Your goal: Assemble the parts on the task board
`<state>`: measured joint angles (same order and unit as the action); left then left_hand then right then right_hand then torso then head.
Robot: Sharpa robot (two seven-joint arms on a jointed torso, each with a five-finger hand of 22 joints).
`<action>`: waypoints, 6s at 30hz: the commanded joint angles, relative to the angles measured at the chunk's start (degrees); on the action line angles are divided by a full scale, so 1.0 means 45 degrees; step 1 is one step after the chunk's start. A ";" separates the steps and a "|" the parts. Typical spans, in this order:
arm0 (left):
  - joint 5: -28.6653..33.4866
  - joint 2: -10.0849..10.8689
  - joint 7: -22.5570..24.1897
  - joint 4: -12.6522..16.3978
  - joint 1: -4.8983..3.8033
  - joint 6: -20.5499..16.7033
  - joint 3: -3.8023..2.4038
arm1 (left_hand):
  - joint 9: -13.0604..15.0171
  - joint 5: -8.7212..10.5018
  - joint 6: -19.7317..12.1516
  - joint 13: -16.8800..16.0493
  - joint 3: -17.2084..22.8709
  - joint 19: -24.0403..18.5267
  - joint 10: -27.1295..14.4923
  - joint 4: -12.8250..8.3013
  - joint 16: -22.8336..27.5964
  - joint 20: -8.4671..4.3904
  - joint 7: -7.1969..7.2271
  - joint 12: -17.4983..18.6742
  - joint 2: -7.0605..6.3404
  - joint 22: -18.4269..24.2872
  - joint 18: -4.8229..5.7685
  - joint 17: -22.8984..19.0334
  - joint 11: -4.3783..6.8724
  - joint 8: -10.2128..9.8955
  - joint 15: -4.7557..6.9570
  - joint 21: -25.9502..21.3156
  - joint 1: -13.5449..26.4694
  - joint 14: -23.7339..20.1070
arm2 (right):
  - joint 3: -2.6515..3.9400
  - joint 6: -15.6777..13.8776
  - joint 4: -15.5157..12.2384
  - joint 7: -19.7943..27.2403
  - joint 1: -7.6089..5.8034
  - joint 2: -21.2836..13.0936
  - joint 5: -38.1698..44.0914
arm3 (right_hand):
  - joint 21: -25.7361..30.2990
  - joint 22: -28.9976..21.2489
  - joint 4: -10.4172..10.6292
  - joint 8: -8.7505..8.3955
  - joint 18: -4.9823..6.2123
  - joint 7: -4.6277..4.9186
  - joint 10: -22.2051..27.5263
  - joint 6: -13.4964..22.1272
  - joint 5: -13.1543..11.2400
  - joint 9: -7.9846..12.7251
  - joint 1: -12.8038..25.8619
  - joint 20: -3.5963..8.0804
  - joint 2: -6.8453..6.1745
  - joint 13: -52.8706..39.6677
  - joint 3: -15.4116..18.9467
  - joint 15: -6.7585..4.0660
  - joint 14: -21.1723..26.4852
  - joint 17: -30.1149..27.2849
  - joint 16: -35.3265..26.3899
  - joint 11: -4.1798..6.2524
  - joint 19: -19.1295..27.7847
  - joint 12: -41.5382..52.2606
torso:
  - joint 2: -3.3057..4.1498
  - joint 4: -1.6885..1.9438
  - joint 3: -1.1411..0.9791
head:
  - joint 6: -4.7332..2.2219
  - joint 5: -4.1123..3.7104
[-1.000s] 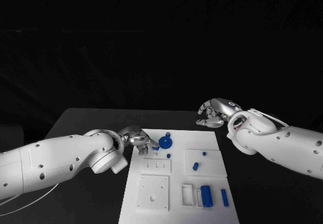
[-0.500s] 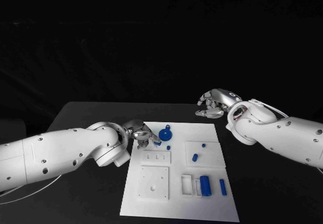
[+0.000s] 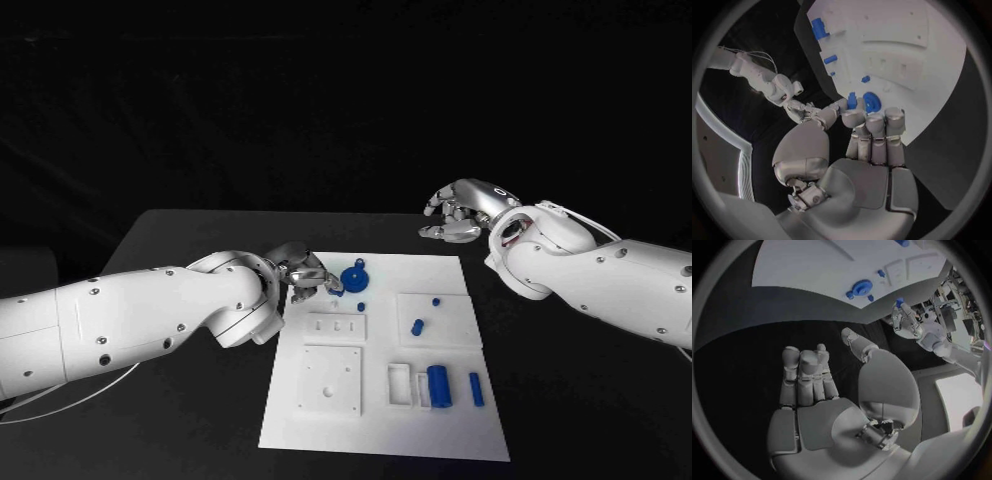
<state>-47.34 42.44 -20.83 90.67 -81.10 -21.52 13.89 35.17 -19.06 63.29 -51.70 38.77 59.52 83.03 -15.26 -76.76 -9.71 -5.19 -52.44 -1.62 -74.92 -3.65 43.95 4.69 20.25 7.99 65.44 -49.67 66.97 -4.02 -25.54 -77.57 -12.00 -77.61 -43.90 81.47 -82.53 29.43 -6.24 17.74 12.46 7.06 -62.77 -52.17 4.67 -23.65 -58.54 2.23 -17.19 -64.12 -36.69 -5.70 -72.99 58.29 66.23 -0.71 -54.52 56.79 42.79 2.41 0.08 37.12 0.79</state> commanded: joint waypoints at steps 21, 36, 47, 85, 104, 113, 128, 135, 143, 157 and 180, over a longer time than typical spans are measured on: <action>-0.2655 -0.0120 -0.0238 -0.0073 0.0953 -0.1493 -0.0008 | 0.0045 0.0231 0.1598 -0.0175 0.0250 0.0218 -0.0525 0.0357 -0.0200 -0.1400 0.1280 -0.0235 -0.0523 -0.0208 -0.0515 -0.0021 0.0508 0.0144 0.1095 0.0287 -0.0132 0.1287 | 0.0001 0.0277 0.0040 0.0046 -0.0011 -0.0033 -0.0051 | 0.0065 0.0024 0.0113 0.0073 0.0564 0.0008 -0.0101 -0.0070 0.0167 -0.0026 -0.0100 -0.0045 0.0006 0.0042 0.0010 0.0003 -0.0125 -0.0009 -0.0097 0.0027 -0.0103 -0.0026 | 0.0000 -0.0003 0.0016 | 0.0181 0.0059; -0.3567 -0.0227 -0.0570 0.0032 0.1274 -0.0141 -0.0007 | 0.0070 0.0302 0.1683 -0.0198 0.0224 0.0179 -0.0473 0.0555 -0.0300 -0.1372 0.1296 -0.0315 -0.0553 -0.0206 -0.0532 -0.0015 0.0520 0.0214 0.1088 0.0335 -0.0170 0.1319 | 0.0000 0.0352 0.0076 0.0023 -0.0010 0.0021 -0.0054 | 0.0073 0.0030 0.0139 0.0089 0.0564 0.0001 -0.0100 -0.0096 0.0212 -0.0036 -0.0081 -0.0050 0.0008 0.0056 0.0023 -0.0001 -0.0130 -0.0004 -0.0108 0.0032 -0.0105 -0.0024 | 0.0025 -0.0026 0.0022 | 0.0223 0.0057; -0.3724 -0.0270 -0.0621 0.0015 0.1375 0.0149 -0.0008 | 0.0076 0.0313 0.1693 -0.0203 0.0197 0.0136 -0.0469 0.0630 -0.0343 -0.1359 0.1299 -0.0347 -0.0453 -0.0209 -0.0534 -0.0013 0.0522 0.0235 0.1083 0.0354 -0.0138 0.1311 | 0.0000 0.0403 0.0076 0.0014 -0.0010 0.0052 -0.0056 | 0.0080 0.0034 0.0155 0.0101 0.0564 -0.0004 -0.0097 -0.0116 0.0240 -0.0043 -0.0071 -0.0053 0.0008 0.0066 0.0029 -0.0005 -0.0131 -0.0001 -0.0117 0.0037 -0.0106 -0.0024 | 0.0027 -0.0018 0.0027 | 0.0276 0.0035; -0.4182 -0.0447 -0.0747 -0.0342 0.1497 0.0586 -0.0012 | 0.0118 0.1710 0.1702 -0.0164 0.0145 -0.0060 -0.0504 0.1075 -0.0531 -0.1332 0.1319 -0.0491 -0.0623 -0.0185 -0.0583 -0.0083 0.0535 0.0408 0.1081 0.0463 -0.0179 0.1196 | -0.0001 0.0432 0.0068 0.0007 -0.0009 0.0078 -0.0057 | 0.0095 0.0043 0.0188 0.0113 0.0564 -0.0013 -0.0091 -0.0135 0.0286 -0.0052 -0.0051 -0.0055 0.0009 0.0086 0.0049 -0.0014 -0.0134 0.0009 -0.0134 0.0046 -0.0109 -0.0019 | 0.0024 -0.0014 0.0030 | 0.0338 -0.0038; -0.4349 -0.0490 -0.0791 -0.0357 0.1524 0.0825 -0.0014 | 0.0101 0.2942 0.1665 -0.0106 0.0116 -0.0122 -0.0521 0.1302 -0.0599 -0.1322 0.1317 -0.0537 -0.0772 -0.0157 -0.0606 -0.0161 0.0533 0.0462 0.1079 0.0514 -0.0353 0.1151 | -0.0001 0.0446 0.0070 0.0003 -0.0009 0.0098 -0.0057 | 0.0101 0.0048 0.0209 0.0117 0.0564 -0.0015 -0.0090 -0.0141 0.0301 -0.0055 -0.0035 -0.0055 0.0011 0.0094 0.0058 -0.0016 -0.0136 0.0013 -0.0141 0.0048 -0.0111 -0.0016 | 0.0029 -0.0008 0.0030 | 0.0338 -0.0048; -0.4351 -0.0487 -0.0797 -0.0331 0.1526 0.1098 -0.0015 | 0.0100 0.3199 0.1686 -0.0090 0.0093 -0.0145 -0.0523 0.1285 -0.0624 -0.1320 0.1324 -0.0559 -0.0994 -0.0152 -0.0616 -0.0187 0.0537 0.0498 0.1079 0.0532 -0.0475 0.1138 | -0.0001 0.0468 0.0073 0.0001 -0.0009 0.0098 -0.0058 | 0.0105 0.0050 0.0223 0.0120 0.0564 -0.0017 -0.0089 -0.0146 0.0310 -0.0057 -0.0023 -0.0055 0.0010 0.0099 0.0065 -0.0017 -0.0136 0.0016 -0.0145 0.0049 -0.0112 -0.0015 | 0.0026 -0.0015 0.0031 | 0.0355 -0.0034; -0.4242 -0.0493 -0.0753 -0.0340 0.1534 0.1245 -0.0018 | 0.0073 0.1002 0.1716 -0.0028 -0.0023 -0.0277 -0.0544 0.1256 -0.0748 -0.1264 0.1306 -0.0638 -0.0454 -0.0146 -0.0575 -0.0263 0.0512 0.0605 0.1031 0.0602 -0.0273 0.1064 | -0.0001 0.0487 0.0076 0.0010 -0.0009 0.0122 -0.0058 | 0.0134 0.0071 0.0284 0.0132 0.0564 -0.0026 -0.0074 -0.0163 0.0831 -0.0071 -0.0015 -0.0051 0.0013 0.0133 0.0068 -0.0026 -0.0138 0.0037 -0.0178 0.0058 -0.0114 -0.0003 | 0.0023 -0.0014 0.0030 | 0.0360 -0.0035; -0.4177 -0.0502 -0.0751 -0.0365 0.1534 0.1299 -0.0019 | 0.0049 0.1019 0.1712 -0.0005 0.0024 -0.0348 -0.0560 0.1113 -0.0792 -0.1249 0.1307 -0.0670 0.0004 -0.0149 -0.0562 -0.0294 0.0514 0.0628 0.1026 0.0620 0.0092 0.1041 | -0.0001 0.0497 0.0082 0.0008 -0.0008 0.0126 -0.0058 | 0.0139 0.0079 0.0290 0.0134 0.0564 -0.0027 -0.0072 -0.0165 0.0907 -0.0074 -0.0023 -0.0050 0.0014 0.0141 0.0074 -0.0027 -0.0140 0.0044 -0.0185 0.0059 -0.0117 0.0004 | 0.0028 -0.0014 0.0030 | 0.0353 -0.0037; -0.4089 -0.0502 -0.0741 -0.0370 0.1534 0.1372 -0.0020 | -0.0002 0.1519 0.1753 0.0037 0.0852 -0.0368 -0.0565 0.1018 -0.0861 -0.1242 0.1316 -0.0733 0.0170 -0.0134 -0.0559 -0.0347 0.0521 0.0672 0.1024 0.0650 0.0681 0.1036 | -0.0002 0.0529 0.0083 -0.0003 -0.0008 0.0121 -0.0058 | 0.0141 0.0082 0.0288 0.0136 0.0564 -0.0029 -0.0072 -0.0169 0.0935 -0.0076 -0.0039 -0.0048 0.0015 0.0145 0.0070 -0.0028 -0.0141 0.0047 -0.0188 0.0061 -0.0118 0.0007 | 0.0029 -0.0016 0.0028 | 0.0356 -0.0032; -0.4075 -0.0511 -0.0814 -0.0390 0.1534 0.1349 -0.0021 | -0.0012 0.1311 0.1791 0.0065 0.1237 -0.0341 -0.0548 0.0694 -0.0954 -0.1251 0.1333 -0.0820 0.0444 -0.0131 -0.0569 -0.0381 0.0532 0.0753 0.1023 0.0724 0.1251 0.1055 | -0.0004 0.0541 0.0100 0.0005 -0.0008 0.0136 -0.0055 | 0.0147 0.0091 0.0292 0.0144 0.0564 -0.0031 -0.0069 -0.0181 0.1011 -0.0082 -0.0064 -0.0046 0.0016 0.0155 0.0063 -0.0031 -0.0144 0.0055 -0.0196 0.0063 -0.0123 0.0014 | 0.0028 -0.0011 0.0027 | 0.0373 -0.0044; -0.4260 -0.0495 -0.0880 -0.0418 0.1533 0.1599 -0.0026 | 0.0004 0.1105 0.1853 0.0067 0.1528 -0.0288 -0.0515 0.0394 -0.1074 -0.1271 0.1373 -0.0943 0.0576 -0.0114 -0.0594 -0.0384 0.0571 0.0864 0.1046 0.0778 0.1531 0.1102 | -0.0007 0.0593 0.0089 -0.0009 -0.0006 0.0122 -0.0010 | 0.0151 0.0100 0.0305 0.0156 0.0564 -0.0036 -0.0067 -0.0204 0.1056 -0.0090 -0.0060 -0.0048 0.0014 0.0163 0.0074 -0.0033 -0.0148 0.0064 -0.0202 0.0067 -0.0126 0.0021 | 0.0035 -0.0013 0.0030 | 0.0422 -0.0044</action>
<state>-66.44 40.27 -24.52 88.72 -74.35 -16.30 13.66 35.18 -13.94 65.33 -51.49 43.61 58.14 82.98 -13.31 -81.21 -9.21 -3.18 -56.43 0.57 -74.92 -5.29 42.26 5.01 23.79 9.72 68.55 -42.78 68.95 -4.06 -23.59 -77.12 -12.14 -77.61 -43.34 81.07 -82.08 29.83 -5.21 18.13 12.52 6.60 -62.98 -53.03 9.16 -24.00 -58.54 2.02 -17.19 -63.44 -36.46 -5.67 -73.40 58.47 65.57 -0.51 -54.73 56.79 42.92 2.36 0.21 38.97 0.57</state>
